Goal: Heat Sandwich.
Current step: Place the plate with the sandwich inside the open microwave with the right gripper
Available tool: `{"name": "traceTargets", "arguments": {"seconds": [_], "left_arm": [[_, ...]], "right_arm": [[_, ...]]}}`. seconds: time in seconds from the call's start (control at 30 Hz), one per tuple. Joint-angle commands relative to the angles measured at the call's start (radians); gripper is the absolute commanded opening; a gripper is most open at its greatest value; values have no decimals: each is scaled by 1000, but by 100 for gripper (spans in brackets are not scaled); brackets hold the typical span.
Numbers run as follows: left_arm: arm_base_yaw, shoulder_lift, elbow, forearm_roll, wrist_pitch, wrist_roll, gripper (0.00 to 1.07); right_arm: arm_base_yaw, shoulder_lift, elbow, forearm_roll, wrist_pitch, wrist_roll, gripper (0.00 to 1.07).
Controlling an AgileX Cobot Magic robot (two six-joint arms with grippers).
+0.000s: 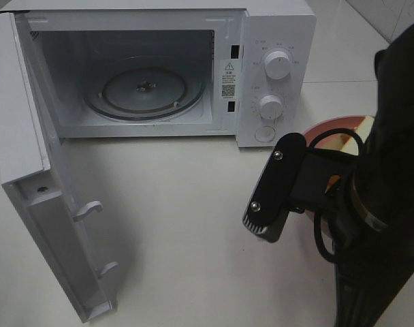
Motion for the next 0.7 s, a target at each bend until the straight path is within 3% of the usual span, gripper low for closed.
{"name": "traceTargets", "arguments": {"seconds": [0.03,0.7], "left_arm": [[2,-15,2,-8,-9,0,98],[2,-15,2,-8,-9,0,98]], "right_arm": [[45,-23,0,-29,31,-73,0],[70,-49,3,-28,-48,-478,0]]}}
